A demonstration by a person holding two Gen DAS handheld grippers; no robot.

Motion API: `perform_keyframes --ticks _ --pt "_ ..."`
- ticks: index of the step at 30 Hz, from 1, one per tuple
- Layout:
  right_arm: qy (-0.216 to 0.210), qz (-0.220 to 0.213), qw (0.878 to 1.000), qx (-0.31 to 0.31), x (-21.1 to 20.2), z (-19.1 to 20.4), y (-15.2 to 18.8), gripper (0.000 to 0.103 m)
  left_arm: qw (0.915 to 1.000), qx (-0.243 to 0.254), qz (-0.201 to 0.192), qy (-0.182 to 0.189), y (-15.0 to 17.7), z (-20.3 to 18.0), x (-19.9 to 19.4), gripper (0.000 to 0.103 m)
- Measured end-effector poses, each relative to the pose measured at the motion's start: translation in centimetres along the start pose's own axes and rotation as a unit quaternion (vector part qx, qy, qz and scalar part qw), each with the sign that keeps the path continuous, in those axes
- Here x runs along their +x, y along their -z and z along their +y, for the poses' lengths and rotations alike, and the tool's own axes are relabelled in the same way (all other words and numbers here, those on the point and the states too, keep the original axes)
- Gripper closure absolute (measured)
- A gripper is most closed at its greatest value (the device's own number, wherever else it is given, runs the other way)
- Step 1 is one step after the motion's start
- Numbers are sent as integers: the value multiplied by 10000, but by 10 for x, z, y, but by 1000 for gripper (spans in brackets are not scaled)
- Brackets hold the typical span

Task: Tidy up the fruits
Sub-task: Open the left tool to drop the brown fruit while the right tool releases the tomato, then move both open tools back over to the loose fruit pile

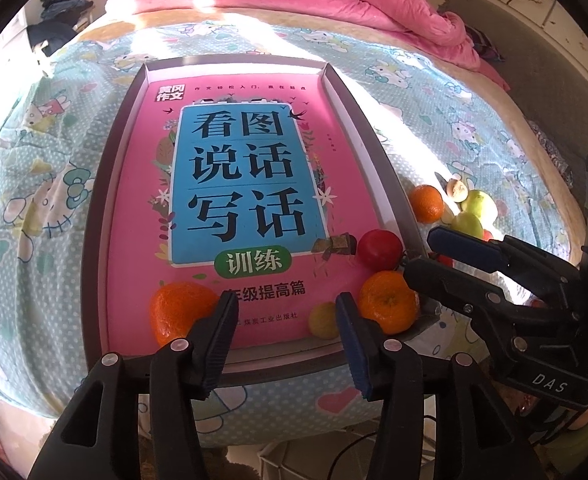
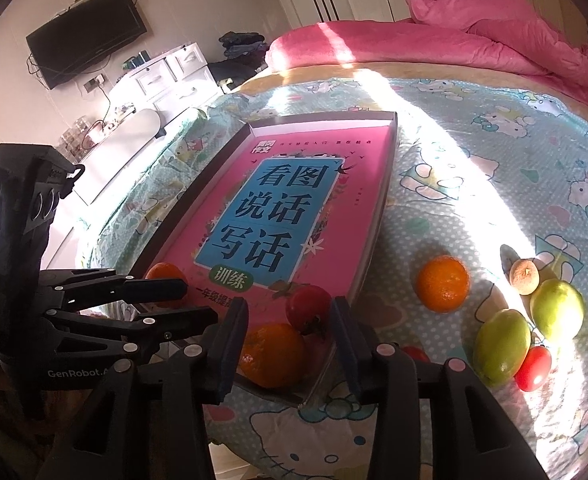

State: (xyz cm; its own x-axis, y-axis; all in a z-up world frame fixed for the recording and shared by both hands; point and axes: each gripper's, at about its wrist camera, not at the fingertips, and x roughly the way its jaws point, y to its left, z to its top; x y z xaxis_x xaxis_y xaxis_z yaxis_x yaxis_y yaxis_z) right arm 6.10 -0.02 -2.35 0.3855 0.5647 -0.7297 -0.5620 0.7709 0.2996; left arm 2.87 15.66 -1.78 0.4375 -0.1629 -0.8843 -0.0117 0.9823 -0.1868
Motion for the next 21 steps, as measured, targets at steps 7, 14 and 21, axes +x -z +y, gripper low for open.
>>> perform_keyframes --ticks 7,14,21 --pt "15 -108 9999 -111 -9 2 1 55 9999 -16 -158 -48 -3 -2 -13 43" --pt "46 -200 9997 -113 -17 1 0 54 9997 -58 -254 -42 -4 -4 -21 35" --pt "57 -345 9993 -151 -28 0 1 51 9988 -73 -487 32 -9 -10 -34 27"
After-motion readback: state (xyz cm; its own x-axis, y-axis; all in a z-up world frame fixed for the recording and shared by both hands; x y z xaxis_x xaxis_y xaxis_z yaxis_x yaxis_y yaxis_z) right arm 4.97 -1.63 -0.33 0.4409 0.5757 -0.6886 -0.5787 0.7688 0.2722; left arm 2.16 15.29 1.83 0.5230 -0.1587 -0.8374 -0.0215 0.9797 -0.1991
